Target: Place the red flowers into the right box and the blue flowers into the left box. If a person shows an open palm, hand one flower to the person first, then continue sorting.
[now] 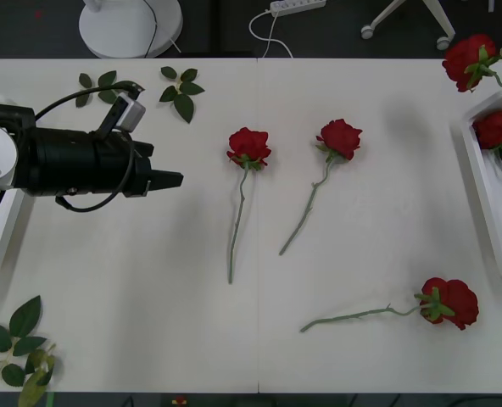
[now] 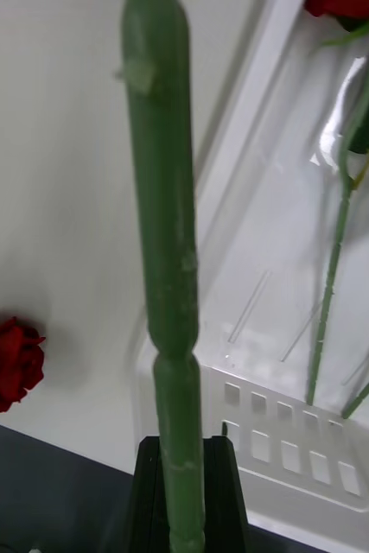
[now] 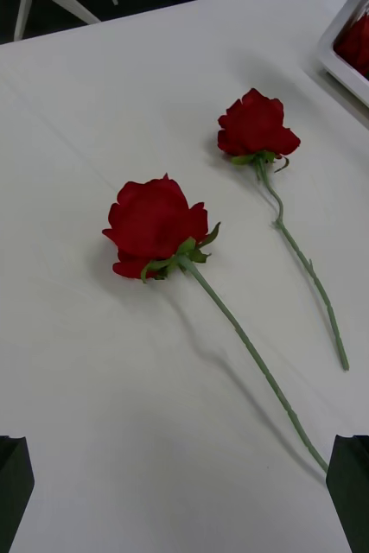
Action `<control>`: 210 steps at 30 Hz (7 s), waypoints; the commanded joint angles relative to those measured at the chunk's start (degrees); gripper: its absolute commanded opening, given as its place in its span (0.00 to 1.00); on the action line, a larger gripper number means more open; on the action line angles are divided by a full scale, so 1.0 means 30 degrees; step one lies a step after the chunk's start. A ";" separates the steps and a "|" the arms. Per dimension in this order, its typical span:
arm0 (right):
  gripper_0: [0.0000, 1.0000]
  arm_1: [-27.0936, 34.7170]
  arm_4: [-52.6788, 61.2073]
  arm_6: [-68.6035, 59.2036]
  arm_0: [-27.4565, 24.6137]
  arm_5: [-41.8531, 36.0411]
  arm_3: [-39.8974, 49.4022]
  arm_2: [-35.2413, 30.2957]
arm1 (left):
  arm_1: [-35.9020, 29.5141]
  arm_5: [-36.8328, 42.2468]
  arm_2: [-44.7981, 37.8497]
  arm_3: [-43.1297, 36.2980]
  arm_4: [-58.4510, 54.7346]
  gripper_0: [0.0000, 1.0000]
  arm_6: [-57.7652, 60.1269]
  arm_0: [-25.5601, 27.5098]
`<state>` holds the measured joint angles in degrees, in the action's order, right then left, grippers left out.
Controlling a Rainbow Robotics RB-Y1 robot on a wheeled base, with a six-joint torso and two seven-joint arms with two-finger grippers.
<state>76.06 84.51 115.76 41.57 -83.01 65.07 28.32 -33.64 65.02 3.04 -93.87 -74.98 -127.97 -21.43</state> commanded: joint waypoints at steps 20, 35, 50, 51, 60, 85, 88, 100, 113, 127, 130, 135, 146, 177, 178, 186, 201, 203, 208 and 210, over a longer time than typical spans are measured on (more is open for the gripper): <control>0.00 0.1746 -0.4967 0.4098 -0.3543 0.7660 -0.5137 -0.0008 | 0.2658 -0.1342 1.0470 0.1025 0.9875 1.00 1.8896 -0.5658; 0.00 0.0487 -0.5114 0.4215 -0.3660 0.8773 -0.6719 -0.0008 | 0.4738 -0.2279 1.3048 0.5889 1.2511 1.00 2.0713 -0.8383; 0.00 0.1190 0.3382 0.5035 -0.3660 0.3558 -0.6602 -0.6570 | 0.4738 -0.2308 1.3106 0.5889 1.2658 1.00 2.0713 -0.8383; 0.00 0.1190 0.3968 0.5270 -0.3660 0.3529 -0.6602 -0.6658 | 0.4738 -0.2308 1.3106 0.5889 1.2658 1.00 2.0713 -0.8383; 0.00 0.0223 1.0355 0.9430 -0.3602 0.4965 -0.5137 -0.6834 | 0.4738 -0.2308 1.3106 0.5889 1.2658 1.00 2.0713 -0.8383; 0.00 -0.8273 1.0912 1.3079 -0.1492 1.4369 0.1015 -0.6834 | 0.4738 -0.2308 1.3106 0.5889 1.2658 1.00 2.0713 -0.8383; 0.00 -0.9152 1.0619 1.3079 -0.1082 1.4867 0.1015 -0.6805 | 0.4738 -0.2308 1.3106 0.5889 1.2658 1.00 2.0713 -0.8383; 0.00 -1.2492 0.7191 1.3079 0.1115 1.6976 0.1015 -0.5984 | 0.4738 -0.2308 1.3106 0.5889 1.2658 1.00 2.0713 -0.8383; 0.00 -1.4601 0.5316 1.3079 0.2697 2.0258 0.0986 -0.3963 | 0.4738 -0.2308 1.3106 0.5889 1.2658 1.00 2.0713 -0.8383; 0.00 -1.4689 0.5287 1.3079 0.2697 1.9847 0.1015 -0.3963 | 0.4738 -0.2308 1.3106 0.5889 1.2658 1.00 2.0713 -0.8383; 0.00 -1.4689 0.5287 1.3079 0.2697 1.9847 0.0986 -0.3963 | 0.4738 -0.2308 1.3106 0.5889 1.2658 1.00 2.0713 -0.8383; 0.00 -1.4689 0.5287 1.3079 0.2697 1.9818 0.0986 -0.3963 | 0.4738 -0.2308 1.3106 0.5889 1.2658 1.00 2.0713 -0.8383; 0.93 -1.4513 0.5345 1.3079 0.2697 1.9437 0.1015 -0.3963 | 0.4738 -0.2308 1.3106 0.5889 1.2658 1.00 2.0713 -0.8383; 0.98 -0.3703 0.9564 1.0426 0.2756 0.9183 0.2539 0.0695 | 0.4738 -0.2308 1.3106 0.5889 1.2658 1.00 2.0713 -0.8383; 0.98 -0.3527 0.9535 0.9576 0.2756 0.8978 0.2685 0.0842 | 0.4738 -0.2308 1.3106 0.5889 1.2658 1.00 2.0713 -0.8383; 0.98 -0.2443 0.6488 -0.4076 0.2726 0.6195 0.5556 0.1252 | 0.4738 -0.2308 1.3106 0.5889 1.2658 1.00 2.0713 -0.8383; 1.00 -0.0890 0.4789 -2.7748 0.0441 0.5404 1.1855 0.1223 | 0.4738 -0.2308 1.3106 0.5889 1.2658 1.00 2.0713 -0.8383; 1.00 -0.0597 0.4759 -3.0414 -0.0057 0.5492 1.2646 0.1223 | 0.4474 -0.1957 1.3575 0.6182 1.2570 1.00 2.0742 -0.1586; 1.00 0.0282 0.4759 -3.4193 -0.1258 0.5814 1.4082 0.1193 | 0.3654 -0.1400 1.3546 0.4775 1.2746 1.00 2.0771 -0.1059; 1.00 0.0457 0.4994 -3.5600 -0.1580 0.6049 1.4404 0.1164 | 0.3566 -0.1400 1.3575 0.4658 1.2834 1.00 2.0771 -0.1030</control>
<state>72.39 99.45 25.90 41.17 -66.00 102.36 32.22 -21.91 58.47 40.69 -82.99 -35.21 -66.77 -34.30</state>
